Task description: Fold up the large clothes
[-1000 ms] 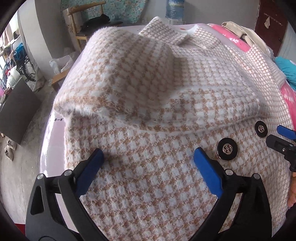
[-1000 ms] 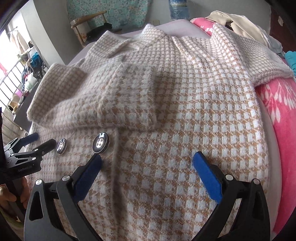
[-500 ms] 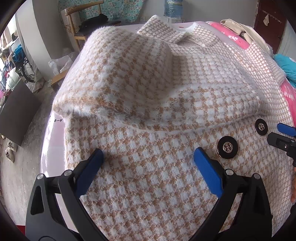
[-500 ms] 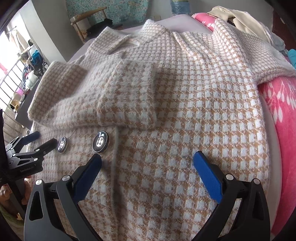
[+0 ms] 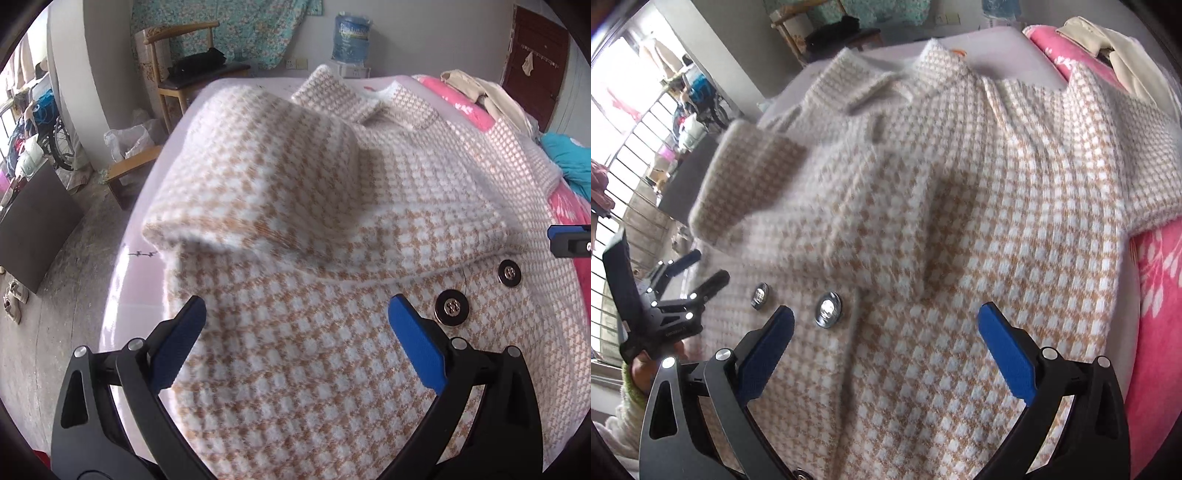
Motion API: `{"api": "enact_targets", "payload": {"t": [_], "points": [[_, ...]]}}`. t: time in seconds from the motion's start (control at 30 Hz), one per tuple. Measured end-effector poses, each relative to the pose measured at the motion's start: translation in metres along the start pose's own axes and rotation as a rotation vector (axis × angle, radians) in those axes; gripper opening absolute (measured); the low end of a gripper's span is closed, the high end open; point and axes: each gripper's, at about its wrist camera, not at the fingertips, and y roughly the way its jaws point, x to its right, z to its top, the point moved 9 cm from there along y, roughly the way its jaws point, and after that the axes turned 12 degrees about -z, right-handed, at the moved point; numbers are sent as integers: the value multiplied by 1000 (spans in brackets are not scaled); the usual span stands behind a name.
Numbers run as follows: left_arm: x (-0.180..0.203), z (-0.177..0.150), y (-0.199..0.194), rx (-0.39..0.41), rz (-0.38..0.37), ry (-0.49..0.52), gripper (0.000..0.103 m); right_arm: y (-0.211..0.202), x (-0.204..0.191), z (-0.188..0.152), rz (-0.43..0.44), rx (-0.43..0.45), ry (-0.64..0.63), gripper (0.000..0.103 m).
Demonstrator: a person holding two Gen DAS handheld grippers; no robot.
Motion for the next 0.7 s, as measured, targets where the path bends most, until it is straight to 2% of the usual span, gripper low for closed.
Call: {"api": "enact_targets", "payload": {"t": [0.13,0.2,0.27,0.33,0.37,0.4,0.47,0.5,0.57,0.63,0.7], "points": [[-27,7,-17,47,42,-38,96,13,5,30,129,-22,98,95],[-39,8,-22,59,70,-47,95,31,16,39,157,-65,147,86],[-48,8,-24,65,98,-50,95,52,24,44,182,-125,177,70],[-55,8,-24,65,132,-44,89,65,26,42,167,-152,181,61],[-58,8,-24,62,145,-44,81,64,25,44,166,-138,171,58],[-62,8,-23,60,150,-49,77,63,22,45,160,-135,147,56],[-69,7,-23,54,146,-68,75,62,16,44,151,-132,111,41],[-72,8,-21,51,144,-77,72,64,13,45,130,-128,88,39],[-79,10,-18,49,141,-92,69,67,11,44,79,-119,40,21],[-85,11,-17,48,147,-108,65,63,6,47,54,-95,0,13],[-90,13,-15,48,151,-119,62,52,4,59,2,-38,-55,12]]}}
